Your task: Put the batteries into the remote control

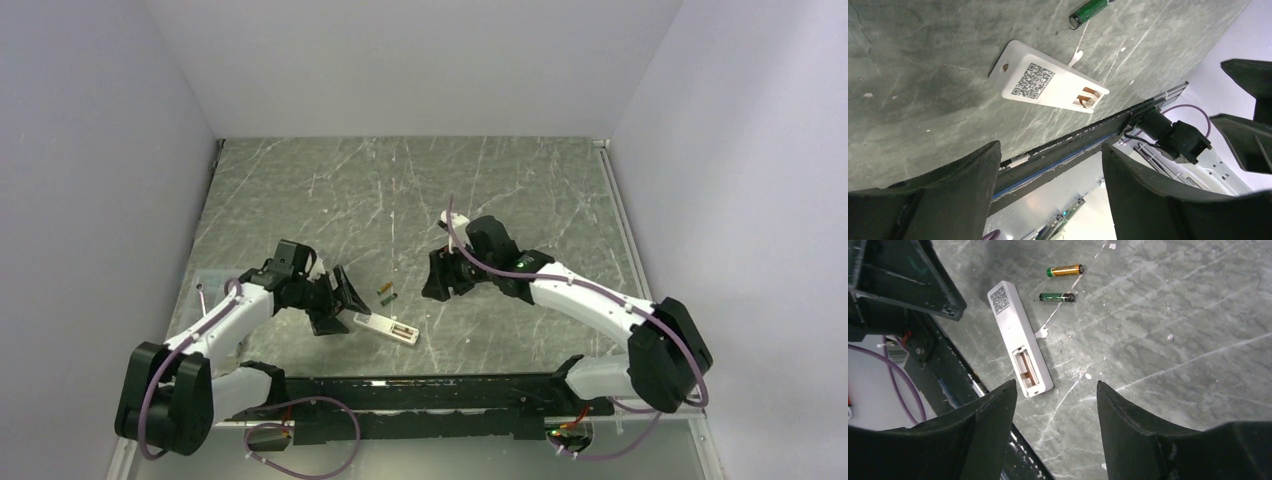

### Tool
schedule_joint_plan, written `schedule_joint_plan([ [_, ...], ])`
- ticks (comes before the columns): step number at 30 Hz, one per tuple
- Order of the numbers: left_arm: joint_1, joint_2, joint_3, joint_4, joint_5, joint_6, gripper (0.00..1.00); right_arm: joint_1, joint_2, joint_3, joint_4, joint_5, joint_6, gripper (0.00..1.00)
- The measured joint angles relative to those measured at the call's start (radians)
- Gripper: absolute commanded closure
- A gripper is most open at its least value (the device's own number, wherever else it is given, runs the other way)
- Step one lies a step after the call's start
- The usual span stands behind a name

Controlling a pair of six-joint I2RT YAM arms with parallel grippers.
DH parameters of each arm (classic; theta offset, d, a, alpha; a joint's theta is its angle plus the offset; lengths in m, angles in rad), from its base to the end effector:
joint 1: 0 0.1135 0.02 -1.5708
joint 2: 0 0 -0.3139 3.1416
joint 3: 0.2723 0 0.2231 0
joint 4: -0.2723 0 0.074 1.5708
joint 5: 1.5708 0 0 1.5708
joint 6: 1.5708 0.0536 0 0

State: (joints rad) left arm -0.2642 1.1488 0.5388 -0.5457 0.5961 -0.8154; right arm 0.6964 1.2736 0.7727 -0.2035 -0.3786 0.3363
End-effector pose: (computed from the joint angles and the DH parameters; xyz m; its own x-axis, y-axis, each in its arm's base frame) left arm 0.1366 -0.0681 0.2176 -0.9220 -0.3747 0.0975 -0.3451 0.6811 -0.6458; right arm 0.1712 0.1690 0.2829 -0.7370 -0.2165 -0.6403 -0.6027 0.6394 0.4774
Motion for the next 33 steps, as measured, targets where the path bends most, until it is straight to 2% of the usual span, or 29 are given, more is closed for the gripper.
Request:
schedule_joint_plan([
  [7,0.007,-0.079,0.072,-0.074,-0.034,0.031,0.22,0.06,0.15,0.106,-0.042,0.076,-0.052,0.46],
  [14,0.01,-0.126,0.142,-0.155,-0.075,0.074,0.23,0.119,0.29,0.237,-0.101,0.166,-0.122,0.48],
  [22,0.012,-0.188,0.192,-0.245,-0.112,0.113,0.24,0.148,0.413,0.314,-0.131,0.198,-0.202,0.46],
  [33,0.012,-0.243,0.26,-0.306,-0.113,0.152,0.24,0.164,0.5,0.374,-0.145,0.161,-0.29,0.43],
])
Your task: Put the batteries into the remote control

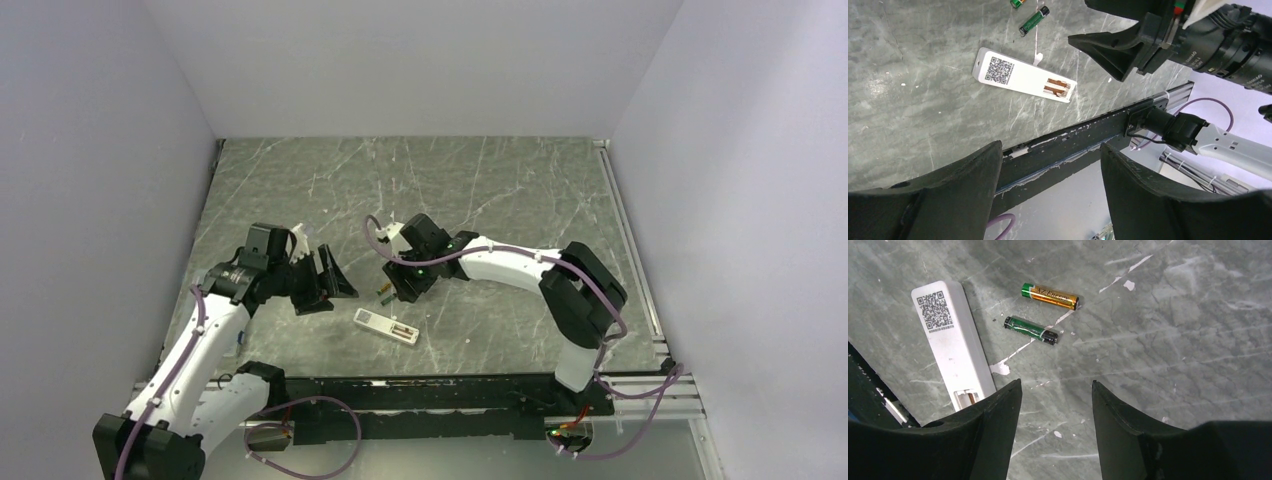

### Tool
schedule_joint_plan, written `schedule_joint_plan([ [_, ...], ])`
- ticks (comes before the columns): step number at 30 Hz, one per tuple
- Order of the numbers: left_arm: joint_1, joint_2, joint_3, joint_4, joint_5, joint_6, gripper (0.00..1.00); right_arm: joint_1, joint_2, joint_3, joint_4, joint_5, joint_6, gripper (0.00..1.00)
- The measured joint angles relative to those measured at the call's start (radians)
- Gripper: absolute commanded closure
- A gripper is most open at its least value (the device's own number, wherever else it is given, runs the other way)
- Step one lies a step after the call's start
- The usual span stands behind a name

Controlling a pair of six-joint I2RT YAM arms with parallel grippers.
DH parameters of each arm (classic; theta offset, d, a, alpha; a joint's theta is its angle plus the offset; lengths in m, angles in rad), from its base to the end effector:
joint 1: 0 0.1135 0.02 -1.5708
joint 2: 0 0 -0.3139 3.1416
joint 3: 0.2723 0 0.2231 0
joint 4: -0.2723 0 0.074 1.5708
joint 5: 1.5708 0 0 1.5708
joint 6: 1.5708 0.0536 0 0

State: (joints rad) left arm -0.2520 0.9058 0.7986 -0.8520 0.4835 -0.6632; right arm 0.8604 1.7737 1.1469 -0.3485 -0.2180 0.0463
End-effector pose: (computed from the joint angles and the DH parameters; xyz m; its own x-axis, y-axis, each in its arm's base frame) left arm 0.1062 -0.0531 0.2977 -0.9199 -0.3260 -0.2181 -0.1104 0.7489 -0.6534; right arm 0.2282 0.2830 0.2389 -0.5772 -0.6017 -0.5520 -0.7934 0.5732 0.2048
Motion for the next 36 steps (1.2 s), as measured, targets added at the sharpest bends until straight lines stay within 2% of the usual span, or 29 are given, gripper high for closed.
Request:
schedule_joint_plan([
  [19,0.0,-0.053,0.0,-0.033,0.035,0.022,0.24,0.023,0.064,0.021,0.045,-0.055,-0.112,0.37],
  [36,0.0,-0.074,0.003,-0.053,0.035,0.024,0.23,0.055,0.141,0.074,0.058,-0.019,-0.159,0.44],
])
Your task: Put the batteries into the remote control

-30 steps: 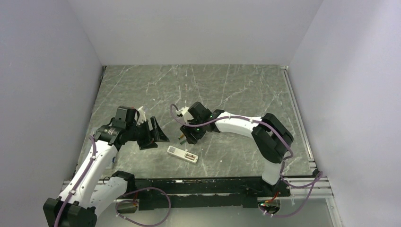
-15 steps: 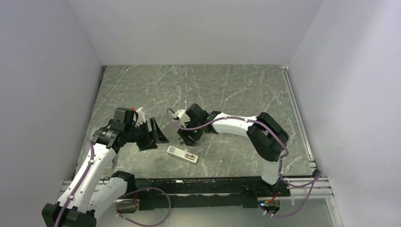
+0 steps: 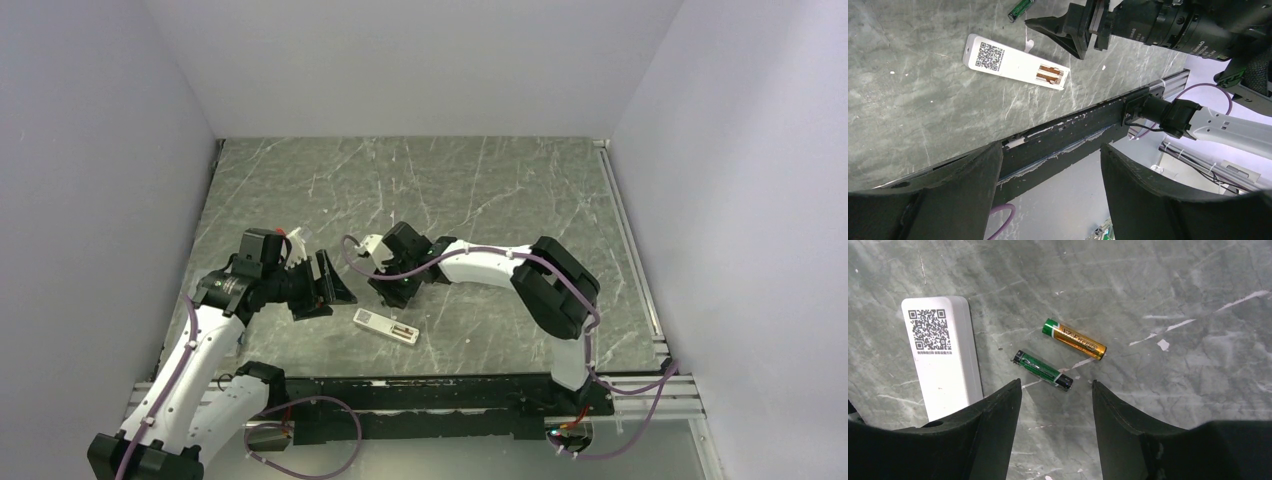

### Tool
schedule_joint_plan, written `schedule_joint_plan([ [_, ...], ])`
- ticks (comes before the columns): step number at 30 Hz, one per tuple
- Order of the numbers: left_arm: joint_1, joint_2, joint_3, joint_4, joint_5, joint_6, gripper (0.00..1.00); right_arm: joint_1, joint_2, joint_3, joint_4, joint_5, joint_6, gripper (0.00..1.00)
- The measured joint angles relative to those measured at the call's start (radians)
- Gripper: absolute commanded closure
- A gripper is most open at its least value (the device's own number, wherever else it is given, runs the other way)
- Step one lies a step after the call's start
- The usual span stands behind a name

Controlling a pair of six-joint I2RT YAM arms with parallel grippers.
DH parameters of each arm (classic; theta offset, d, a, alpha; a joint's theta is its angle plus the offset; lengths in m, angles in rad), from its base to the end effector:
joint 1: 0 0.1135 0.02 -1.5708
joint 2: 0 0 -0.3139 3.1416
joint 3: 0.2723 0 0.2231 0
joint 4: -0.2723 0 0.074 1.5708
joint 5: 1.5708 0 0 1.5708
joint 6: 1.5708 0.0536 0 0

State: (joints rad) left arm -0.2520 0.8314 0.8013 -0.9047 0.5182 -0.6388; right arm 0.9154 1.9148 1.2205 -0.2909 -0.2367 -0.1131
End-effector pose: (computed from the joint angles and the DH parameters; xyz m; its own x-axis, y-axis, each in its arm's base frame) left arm 0.0870 -0.0498 0.3020 -0.9245 -0.2968 -0.2393 -0.0619 0.7361 -0.6740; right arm 0.2333 0.3241 0.2125 -0.4088 -0.7118 -0.5712 -0.9016 0.4120 0.1318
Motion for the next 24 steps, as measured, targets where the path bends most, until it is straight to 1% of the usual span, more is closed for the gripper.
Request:
schedule_joint_plan([
  [6,0.0,-0.003,0.0,0.0,0.0,0.0,0.23,0.021,0.013,0.011,0.0,0.02,-0.018,0.48],
  [13,0.0,-0.003,0.0,0.0,0.0,0.0,0.23,0.032,0.017,0.013,0.003,0.03,-0.027,0.55],
  [18,0.0,-0.003,0.0,0.0,0.0,0.0,0.23,0.042,0.018,0.013,0.003,0.05,-0.03,0.64],
  [24,0.0,-0.003,0.0,0.001,0.0,0.0,0.23,0.06,0.016,0.005,0.011,0.073,-0.027,0.72],
])
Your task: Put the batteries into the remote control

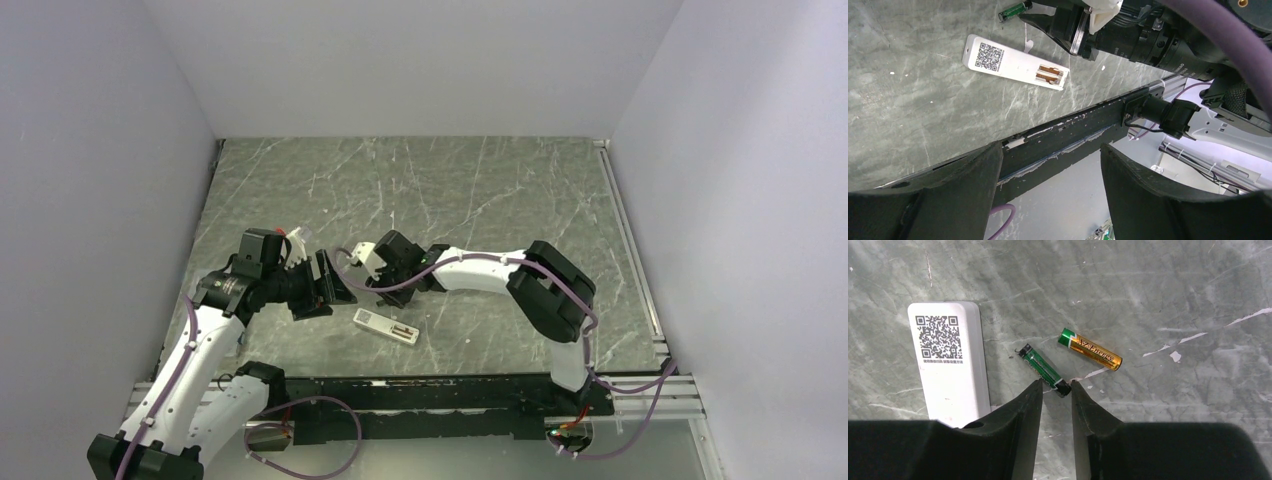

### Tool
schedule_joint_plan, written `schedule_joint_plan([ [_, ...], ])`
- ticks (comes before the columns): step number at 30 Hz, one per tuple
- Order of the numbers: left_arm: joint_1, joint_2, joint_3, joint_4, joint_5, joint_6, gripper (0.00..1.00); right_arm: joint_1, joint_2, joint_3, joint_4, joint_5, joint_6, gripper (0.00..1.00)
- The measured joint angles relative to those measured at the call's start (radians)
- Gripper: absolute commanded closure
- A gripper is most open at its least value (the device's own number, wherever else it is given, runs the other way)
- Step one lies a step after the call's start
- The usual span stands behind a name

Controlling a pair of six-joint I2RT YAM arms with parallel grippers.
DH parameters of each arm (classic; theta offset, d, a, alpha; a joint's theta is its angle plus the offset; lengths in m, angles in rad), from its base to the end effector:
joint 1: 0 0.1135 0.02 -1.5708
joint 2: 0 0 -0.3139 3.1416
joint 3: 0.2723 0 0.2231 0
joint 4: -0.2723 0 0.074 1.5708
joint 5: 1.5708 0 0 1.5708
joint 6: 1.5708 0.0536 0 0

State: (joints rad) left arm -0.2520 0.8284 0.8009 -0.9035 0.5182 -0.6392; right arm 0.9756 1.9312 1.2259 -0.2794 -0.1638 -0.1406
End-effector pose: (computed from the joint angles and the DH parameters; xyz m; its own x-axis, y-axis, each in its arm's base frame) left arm 0.0866 -0.0497 0.3022 -0.9236 -0.2973 -0.2421 -0.0598 0.7353 -0.6751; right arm 0.2189 0.3389 0.2079 -0.3409 -0.7501 -0.5667 -0.9244 0.3771 0.0570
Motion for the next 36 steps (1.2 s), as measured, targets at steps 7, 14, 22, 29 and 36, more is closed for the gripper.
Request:
schedule_joint_plan([
  [7,0.0,0.0,0.0,0.001,0.0,0.0,0.23,0.013,-0.019,-0.039,0.044,0.026,0.014,0.82],
  [14,0.0,0.002,0.0,0.007,0.0,0.0,0.24,0.026,-0.039,-0.072,0.07,0.034,0.031,0.98],
  [22,0.0,0.014,0.0,0.024,0.001,-0.001,0.23,0.056,-0.097,-0.147,0.083,0.034,0.06,1.0],
  [29,0.0,0.03,-0.014,0.05,0.008,-0.008,0.23,0.064,-0.145,-0.202,0.08,0.076,0.108,1.0],
  [36,0.0,0.04,-0.029,0.075,0.011,-0.012,0.24,0.064,-0.193,-0.246,0.06,0.139,0.152,1.0],
])
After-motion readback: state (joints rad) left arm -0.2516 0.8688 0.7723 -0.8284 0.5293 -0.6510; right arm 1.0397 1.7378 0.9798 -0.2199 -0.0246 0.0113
